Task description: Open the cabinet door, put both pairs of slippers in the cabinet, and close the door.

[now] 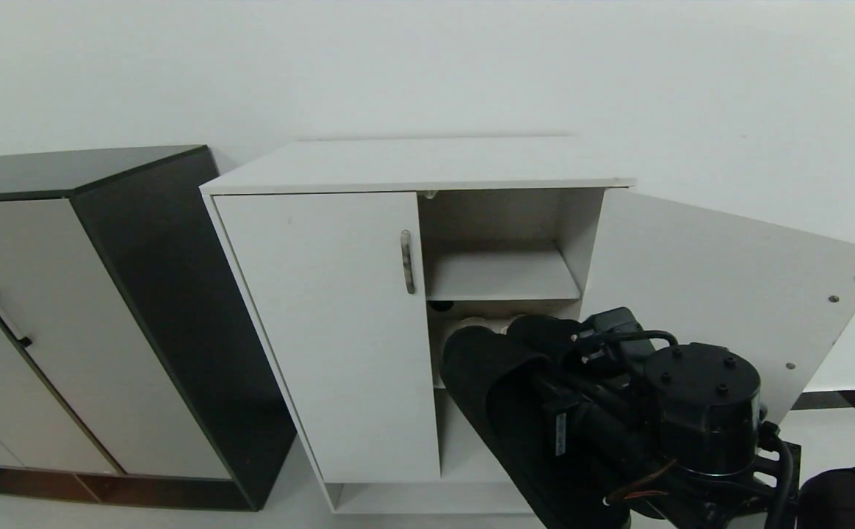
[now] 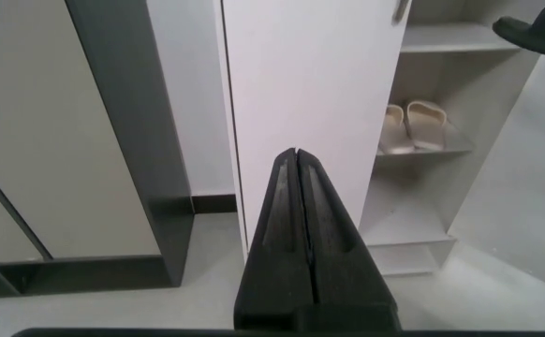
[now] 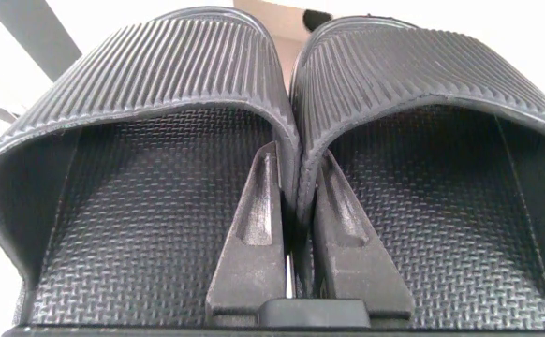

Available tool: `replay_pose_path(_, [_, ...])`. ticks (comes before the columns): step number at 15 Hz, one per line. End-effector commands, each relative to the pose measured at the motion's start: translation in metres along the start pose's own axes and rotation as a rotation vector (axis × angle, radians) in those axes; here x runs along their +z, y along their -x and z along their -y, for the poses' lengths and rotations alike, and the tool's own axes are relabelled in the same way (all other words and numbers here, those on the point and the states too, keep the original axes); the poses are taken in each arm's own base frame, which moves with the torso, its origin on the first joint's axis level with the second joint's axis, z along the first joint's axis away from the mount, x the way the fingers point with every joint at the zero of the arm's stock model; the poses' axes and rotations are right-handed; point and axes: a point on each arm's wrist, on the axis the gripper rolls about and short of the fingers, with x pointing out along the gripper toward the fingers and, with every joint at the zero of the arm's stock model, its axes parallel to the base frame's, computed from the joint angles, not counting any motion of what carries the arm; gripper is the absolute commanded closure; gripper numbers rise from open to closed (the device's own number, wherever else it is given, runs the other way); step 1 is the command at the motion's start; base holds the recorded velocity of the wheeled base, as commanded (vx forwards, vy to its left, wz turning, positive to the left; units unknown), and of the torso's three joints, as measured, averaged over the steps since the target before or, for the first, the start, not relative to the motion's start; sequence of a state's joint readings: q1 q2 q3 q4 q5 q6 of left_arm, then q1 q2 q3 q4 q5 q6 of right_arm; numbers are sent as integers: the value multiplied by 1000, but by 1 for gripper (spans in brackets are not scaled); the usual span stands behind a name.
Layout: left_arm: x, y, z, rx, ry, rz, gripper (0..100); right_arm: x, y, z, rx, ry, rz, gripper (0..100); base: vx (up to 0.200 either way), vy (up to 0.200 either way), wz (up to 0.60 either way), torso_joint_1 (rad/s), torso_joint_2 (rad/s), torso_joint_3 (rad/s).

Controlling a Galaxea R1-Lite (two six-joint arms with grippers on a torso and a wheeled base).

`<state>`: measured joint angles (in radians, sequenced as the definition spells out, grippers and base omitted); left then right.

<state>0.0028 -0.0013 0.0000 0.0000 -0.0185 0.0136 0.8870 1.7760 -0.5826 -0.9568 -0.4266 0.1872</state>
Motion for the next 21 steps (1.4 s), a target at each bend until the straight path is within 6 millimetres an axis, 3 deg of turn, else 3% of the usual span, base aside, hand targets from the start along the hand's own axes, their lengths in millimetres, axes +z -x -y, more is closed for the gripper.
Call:
replay_pose_path(1, [0, 0, 0, 0, 0, -1, 100, -1, 0, 0, 1, 2, -4, 100, 0, 0, 0, -105, 466, 354])
replay_pose_path(7, [0, 0, 0, 0, 0, -1, 100, -6, -2, 0, -2, 9, -19, 100, 0, 0, 0, -54, 429, 361])
replay_pose_path(12, [0, 0, 0, 0, 0, -1, 100, -9, -2, 1, -7, 22, -30, 100, 0, 0, 0, 0, 0, 0])
replay_pose_path(15, [0, 0, 0, 0, 0, -1, 100, -19, -14, -5, -82, 155, -40, 100, 0, 0, 0, -9, 115, 115])
replay_pose_path(17, [0, 0, 0, 0, 0, -1, 100, -2, -40, -26, -202, 111, -2, 100, 0, 0, 0, 4, 25, 21])
replay_pose_path(19, [0, 0, 0, 0, 0, -1, 100, 18, -50, -36, -235, 80, -68, 100, 0, 0, 0, 0, 0, 0])
replay_pose_path(21, [0, 0, 0, 0, 0, -1, 100, 51, -57, -50, -291, -23, -83, 100, 0, 0, 0, 0, 0, 0])
